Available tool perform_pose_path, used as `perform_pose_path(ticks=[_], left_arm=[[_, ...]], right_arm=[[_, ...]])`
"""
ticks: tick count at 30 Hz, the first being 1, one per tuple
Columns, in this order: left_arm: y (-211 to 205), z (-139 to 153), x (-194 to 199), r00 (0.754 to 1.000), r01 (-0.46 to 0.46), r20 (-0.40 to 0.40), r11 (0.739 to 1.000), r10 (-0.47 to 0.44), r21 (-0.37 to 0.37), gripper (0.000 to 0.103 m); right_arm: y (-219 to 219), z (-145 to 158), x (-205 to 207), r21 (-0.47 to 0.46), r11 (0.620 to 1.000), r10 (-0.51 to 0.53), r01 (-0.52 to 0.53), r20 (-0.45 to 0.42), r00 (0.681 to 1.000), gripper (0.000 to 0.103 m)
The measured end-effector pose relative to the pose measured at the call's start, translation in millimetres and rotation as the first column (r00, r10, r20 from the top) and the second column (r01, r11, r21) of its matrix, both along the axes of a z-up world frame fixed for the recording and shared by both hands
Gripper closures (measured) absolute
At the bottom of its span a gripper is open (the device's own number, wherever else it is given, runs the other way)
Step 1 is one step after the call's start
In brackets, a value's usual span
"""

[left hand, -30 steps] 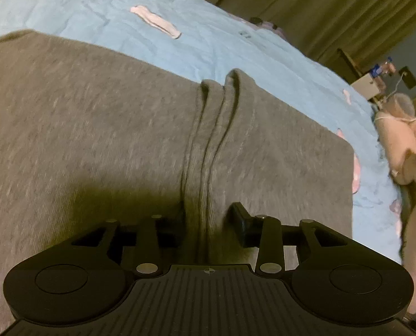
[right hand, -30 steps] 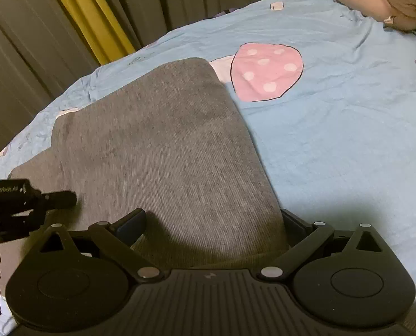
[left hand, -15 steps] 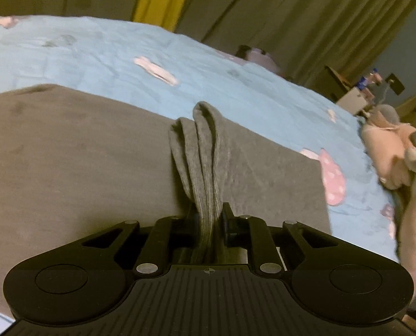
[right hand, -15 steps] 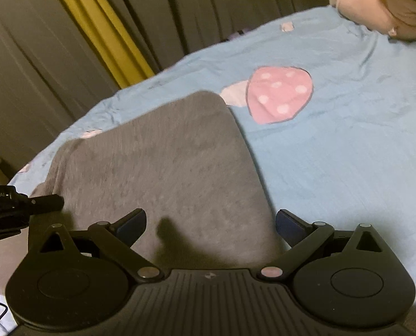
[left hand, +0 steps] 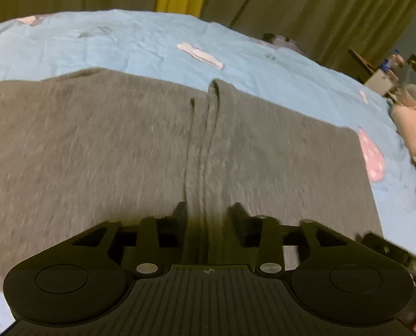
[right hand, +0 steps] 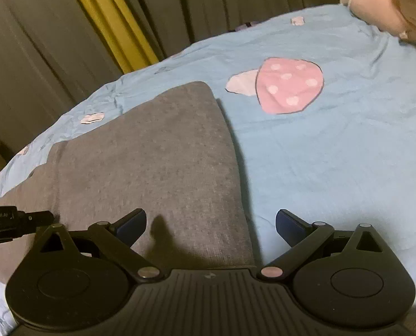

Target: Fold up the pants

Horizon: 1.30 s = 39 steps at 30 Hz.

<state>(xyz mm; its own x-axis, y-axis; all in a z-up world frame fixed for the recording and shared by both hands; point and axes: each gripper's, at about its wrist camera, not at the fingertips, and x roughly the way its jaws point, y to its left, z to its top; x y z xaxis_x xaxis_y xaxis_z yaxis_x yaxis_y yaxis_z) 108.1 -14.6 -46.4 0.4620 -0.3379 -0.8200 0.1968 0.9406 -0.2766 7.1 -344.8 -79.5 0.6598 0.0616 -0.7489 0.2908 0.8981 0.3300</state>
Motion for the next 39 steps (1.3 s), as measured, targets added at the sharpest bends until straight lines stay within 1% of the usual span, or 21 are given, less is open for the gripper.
perform_pose_path(ticks=[1, 2, 4, 6, 7, 8, 12, 15, 17, 21, 23, 25, 27, 28, 29, 31, 32, 33, 35, 37, 39], left_arm=[[3, -2, -4, 1.000, 0.013, -0.010, 1.000, -0.013, -0.011, 0.045], [5, -6, -7, 0.999, 0.025, -0.026, 1.000, -0.026, -0.017, 0.044], [6, -12, -14, 0.999, 0.036, -0.034, 0.999, -0.037, -0.011, 0.048], [6, -12, -19, 0.999, 0.040, -0.008, 0.999, -0.040, 0.003, 0.052], [5, -12, -20, 0.999, 0.038, -0.007, 0.999, -0.038, 0.003, 0.065], [6, -11, -20, 1.000, 0.029, -0.007, 1.000, -0.030, -0.001, 0.073], [5, -9, -22, 1.000, 0.012, 0.005, 1.000, -0.012, 0.007, 0.081], [0, -2, -27, 0.999, 0.016, 0.047, 0.999, -0.018, 0.034, 0.084], [-1, 4, -30, 0.997, 0.018, 0.068, 0.999, -0.021, 0.044, 0.085], [2, 9, -29, 0.997, 0.013, 0.074, 0.999, -0.015, 0.038, 0.085], [6, 10, -28, 0.997, 0.001, 0.080, 0.999, -0.004, 0.035, 0.085], [6, 5, -28, 0.997, -0.006, 0.072, 0.999, 0.004, 0.033, 0.084], [9, -4, -26, 0.998, -0.019, 0.061, 0.999, 0.017, 0.037, 0.082], [10, -8, -26, 0.998, -0.028, 0.061, 0.999, 0.025, 0.043, 0.068], [12, -12, -26, 0.997, -0.046, 0.060, 0.998, 0.043, 0.047, 0.058], [18, -11, -27, 0.996, -0.056, 0.072, 0.998, 0.054, 0.026, 0.056], [19, -9, -28, 0.995, -0.073, 0.076, 0.997, 0.071, 0.027, 0.051], [21, -8, -30, 0.993, -0.090, 0.085, 0.995, 0.087, 0.037, 0.046], [22, -6, -33, 0.990, -0.100, 0.110, 0.993, 0.092, 0.070, 0.041], [22, -5, -37, 0.989, -0.098, 0.123, 0.991, 0.087, 0.088, 0.035], [22, -3, -39, 0.987, -0.108, 0.130, 0.989, 0.094, 0.104, 0.031]], right_arm=[[1, -1, 1, -0.004, 1.000, 0.003, -0.003, -0.009, 1.000, 0.004], [3, -2, 2, -0.005, 1.000, 0.007, -0.007, -0.019, 1.000, 0.004], [5, -5, 5, -0.010, 1.000, 0.016, -0.016, -0.038, 0.999, 0.004], [8, -5, 5, -0.029, 0.999, 0.025, -0.026, -0.037, 0.999, 0.004], [10, -4, 4, -0.038, 0.999, 0.032, -0.033, -0.031, 0.999, 0.004], [12, -2, 3, -0.046, 0.998, 0.041, -0.042, -0.023, 0.999, 0.004], [17, 0, 1, -0.080, 0.995, 0.063, -0.064, -0.012, 0.998, 0.004], [18, -1, 2, -0.092, 0.994, 0.060, -0.062, -0.026, 0.998, 0.004], [18, 1, 1, -0.095, 0.994, 0.058, -0.059, -0.014, 0.998, 0.004], [18, 3, -1, -0.103, 0.993, 0.057, -0.057, -0.001, 0.998, 0.004], [20, 2, 0, -0.109, 0.992, 0.061, -0.063, -0.014, 0.998, 0.004], [22, -1, 3, -0.121, 0.990, 0.068, -0.074, -0.046, 0.997, 0.004], [24, -5, 6, -0.129, 0.989, 0.070, -0.079, -0.074, 0.995, 0.004], [24, -5, 6, -0.129, 0.989, 0.069, -0.078, -0.072, 0.995, 0.004], [24, -5, 6, -0.130, 0.988, 0.069, -0.077, -0.068, 0.995, 0.004], [25, -3, 5, -0.137, 0.988, 0.068, -0.075, -0.055, 0.996, 0.004], [26, -1, 4, -0.146, 0.987, 0.067, -0.073, -0.039, 0.997, 0.004], [28, 2, 2, -0.162, 0.984, 0.068, -0.069, -0.015, 0.998, 0.004], [33, 12, -6, -0.201, 0.977, 0.089, -0.072, 0.076, 0.993, 0.004], [43, 23, -16, -0.263, 0.961, 0.132, -0.082, 0.177, 0.975, 0.005], [55, 29, -22, -0.328, 0.939, 0.186, -0.104, 0.230, 0.955, 0.011]])
